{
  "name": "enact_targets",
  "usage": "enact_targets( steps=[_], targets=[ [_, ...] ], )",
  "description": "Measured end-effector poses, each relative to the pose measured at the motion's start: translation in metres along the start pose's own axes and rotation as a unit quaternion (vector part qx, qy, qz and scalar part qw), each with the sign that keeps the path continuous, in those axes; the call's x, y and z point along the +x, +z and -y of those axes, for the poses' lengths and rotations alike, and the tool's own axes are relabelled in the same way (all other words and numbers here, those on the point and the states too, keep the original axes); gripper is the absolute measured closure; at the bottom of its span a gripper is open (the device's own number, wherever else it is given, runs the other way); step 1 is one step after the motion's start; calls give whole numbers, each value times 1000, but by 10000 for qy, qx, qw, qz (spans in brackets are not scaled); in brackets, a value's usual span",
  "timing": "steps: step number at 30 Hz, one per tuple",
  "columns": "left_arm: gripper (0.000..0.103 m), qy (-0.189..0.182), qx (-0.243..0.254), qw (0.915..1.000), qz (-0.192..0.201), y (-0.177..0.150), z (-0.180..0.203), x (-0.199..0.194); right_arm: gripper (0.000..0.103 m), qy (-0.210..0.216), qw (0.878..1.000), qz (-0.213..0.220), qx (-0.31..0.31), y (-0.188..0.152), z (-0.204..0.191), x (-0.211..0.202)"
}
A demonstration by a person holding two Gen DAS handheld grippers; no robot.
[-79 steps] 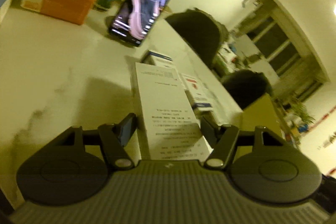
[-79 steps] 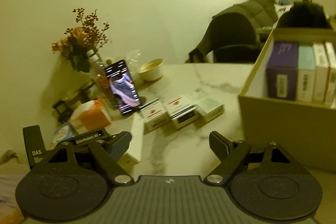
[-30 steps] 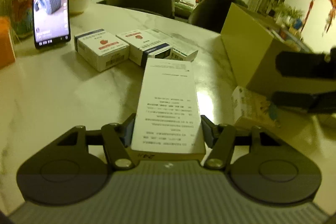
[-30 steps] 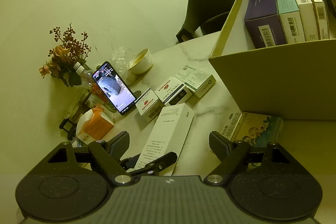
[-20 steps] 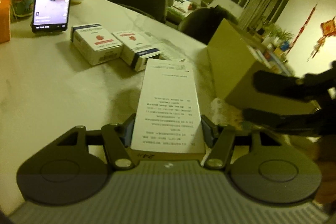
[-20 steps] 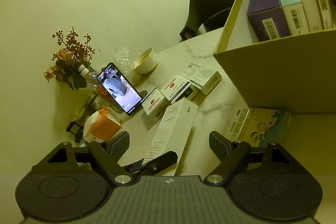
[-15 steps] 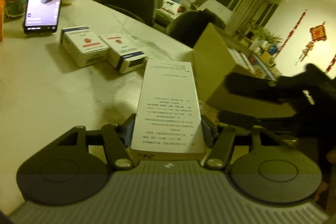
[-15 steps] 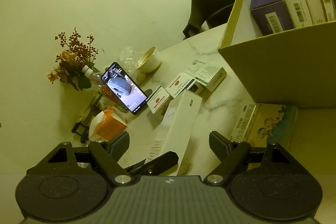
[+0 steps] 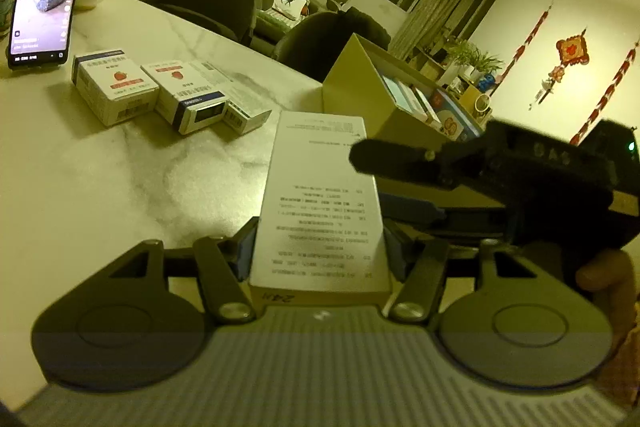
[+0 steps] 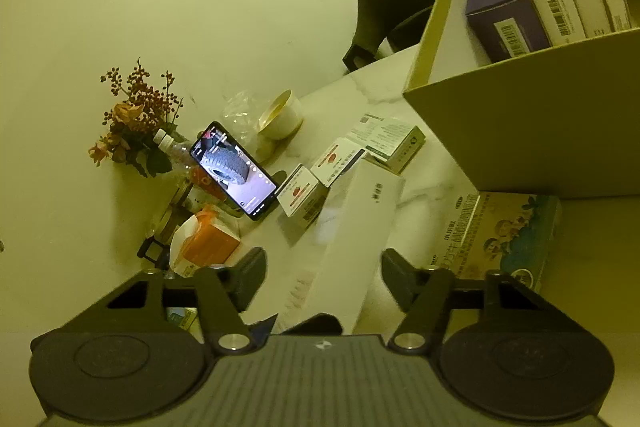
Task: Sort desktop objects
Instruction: 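Grasp the long white box with the right gripper while the left gripper releases it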
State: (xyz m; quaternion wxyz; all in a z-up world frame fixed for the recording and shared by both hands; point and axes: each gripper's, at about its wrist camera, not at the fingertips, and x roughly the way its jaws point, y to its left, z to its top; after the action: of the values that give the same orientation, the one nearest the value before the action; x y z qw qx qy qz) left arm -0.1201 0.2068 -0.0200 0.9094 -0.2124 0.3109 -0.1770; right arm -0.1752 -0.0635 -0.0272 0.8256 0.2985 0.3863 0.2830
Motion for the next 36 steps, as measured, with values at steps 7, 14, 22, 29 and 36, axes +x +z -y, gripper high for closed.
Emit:
enact_targets(
  steps=[7,14,22,29,36],
  targets=[
    [43,-253,-17,9996,98,3,4,-4,51,159,9996,-42,240,0,8,0],
    [42,-377,-24,9993,60,5,5,-3,62,189,9996,-43,196,0,6,0],
    [25,-463,209,9987,10,5,10,-5,71,162,9998,75,92,0,3,-4],
    [9,-513,282,9983,11,8,11,-7,71,58,9997,230,-24,6,0,-11],
    [0,-489,266,9985,12,8,10,-7,71,10,9991,390,-188,17,-5,-20]
  ],
)
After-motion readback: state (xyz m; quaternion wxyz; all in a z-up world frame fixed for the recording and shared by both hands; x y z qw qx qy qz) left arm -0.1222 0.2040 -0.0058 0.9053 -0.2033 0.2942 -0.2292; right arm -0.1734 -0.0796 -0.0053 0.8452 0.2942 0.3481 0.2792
